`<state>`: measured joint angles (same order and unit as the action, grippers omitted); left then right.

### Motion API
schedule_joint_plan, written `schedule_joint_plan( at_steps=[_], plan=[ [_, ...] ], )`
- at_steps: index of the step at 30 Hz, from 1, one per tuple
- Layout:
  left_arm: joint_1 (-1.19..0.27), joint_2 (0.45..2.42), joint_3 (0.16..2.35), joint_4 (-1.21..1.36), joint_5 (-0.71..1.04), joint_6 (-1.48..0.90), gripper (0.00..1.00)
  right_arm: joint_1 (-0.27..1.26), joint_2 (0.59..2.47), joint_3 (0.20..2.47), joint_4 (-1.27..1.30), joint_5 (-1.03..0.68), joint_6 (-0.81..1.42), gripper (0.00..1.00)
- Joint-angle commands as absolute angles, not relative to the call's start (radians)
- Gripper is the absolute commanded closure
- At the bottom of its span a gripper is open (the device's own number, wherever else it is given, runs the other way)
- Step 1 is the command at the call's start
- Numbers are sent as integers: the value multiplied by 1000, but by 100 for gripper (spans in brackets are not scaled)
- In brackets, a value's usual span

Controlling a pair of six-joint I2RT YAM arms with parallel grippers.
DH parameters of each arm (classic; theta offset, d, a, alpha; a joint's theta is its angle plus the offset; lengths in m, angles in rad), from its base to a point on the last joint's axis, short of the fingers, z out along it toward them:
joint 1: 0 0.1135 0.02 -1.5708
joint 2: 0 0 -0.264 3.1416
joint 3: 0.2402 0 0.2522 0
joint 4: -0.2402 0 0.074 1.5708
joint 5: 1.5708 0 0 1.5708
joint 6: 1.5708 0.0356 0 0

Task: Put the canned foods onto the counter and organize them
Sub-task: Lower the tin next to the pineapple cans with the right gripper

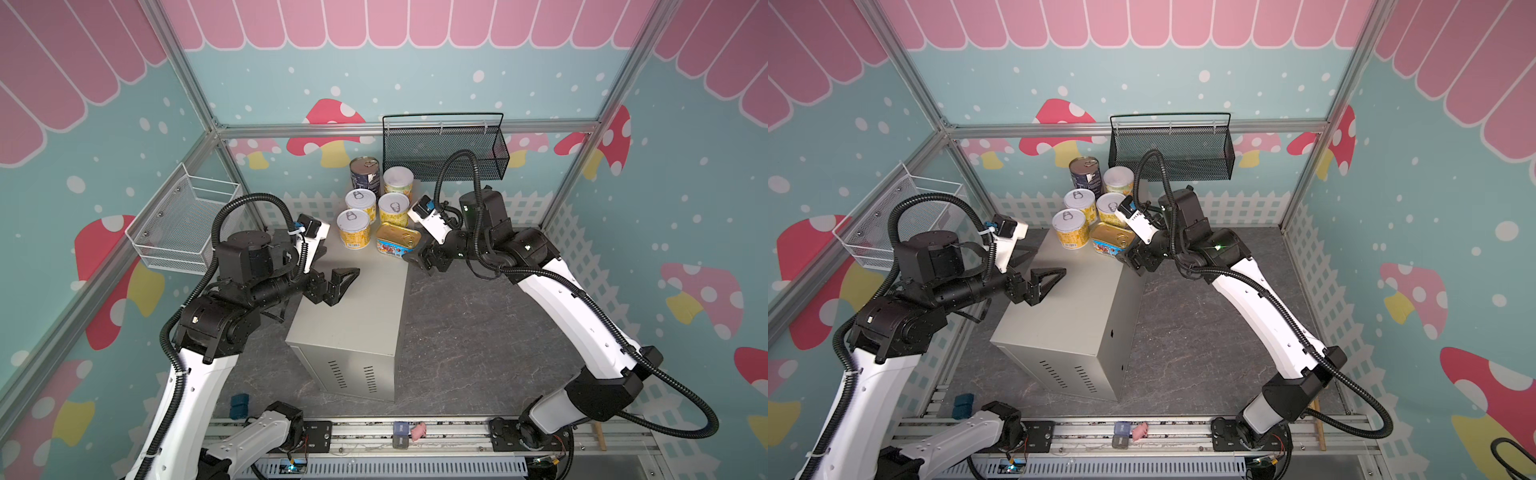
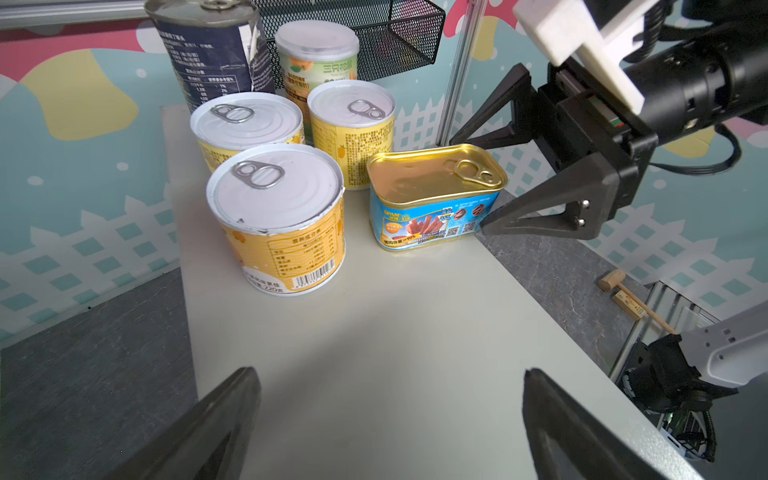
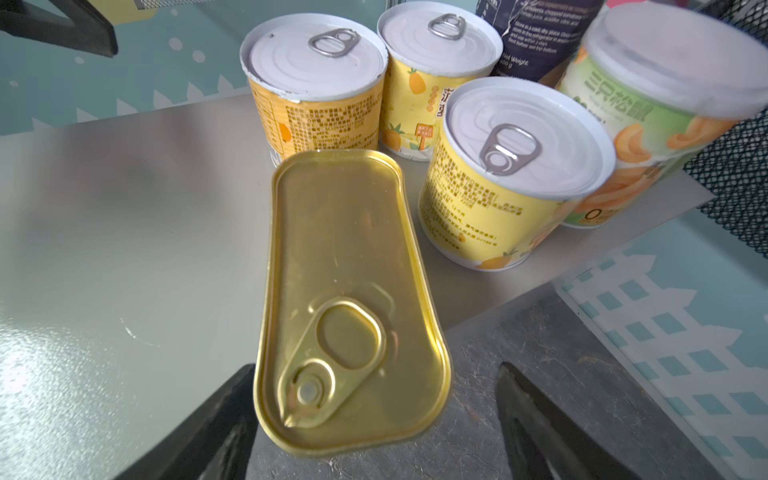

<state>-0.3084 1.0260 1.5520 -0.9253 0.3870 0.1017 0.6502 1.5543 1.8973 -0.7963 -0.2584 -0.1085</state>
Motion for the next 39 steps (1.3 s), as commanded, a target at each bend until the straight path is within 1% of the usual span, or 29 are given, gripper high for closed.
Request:
schedule_joint_plan(
  at_steps=[1, 6, 11, 14, 23, 28, 31, 34, 37, 39],
  plan=[
    [-297, 1001, 1535, -903, 409, 99, 1, 657, 1542, 1881, -754, -270, -102, 16],
    [-290, 984, 1504, -882, 387, 92, 0, 657, 1557, 1885, -735, -257, -96, 25],
    [-255, 981, 1496, -855, 344, 67, 1, 650, 1559, 1879, -714, -261, -118, 30],
    [-223, 969, 1477, -827, 344, 51, 0, 642, 1576, 1894, -715, -280, -130, 32],
    [-230, 944, 1459, -821, 300, 60, 1, 637, 1643, 1963, -727, -287, -124, 36],
    [-241, 935, 1453, -821, 284, 67, 1, 637, 1666, 1992, -728, -290, -114, 41],
    [-246, 930, 1451, -822, 276, 70, 1, 637, 1668, 1995, -729, -293, -110, 41],
    [-248, 929, 1451, -822, 276, 71, 1, 637, 1667, 1994, -733, -288, -106, 37],
    [-248, 931, 1450, -822, 275, 71, 1, 637, 1653, 1988, -735, -265, -103, 25],
    [-248, 933, 1452, -822, 275, 71, 0, 635, 1642, 1983, -735, -254, -103, 20]
  ],
)
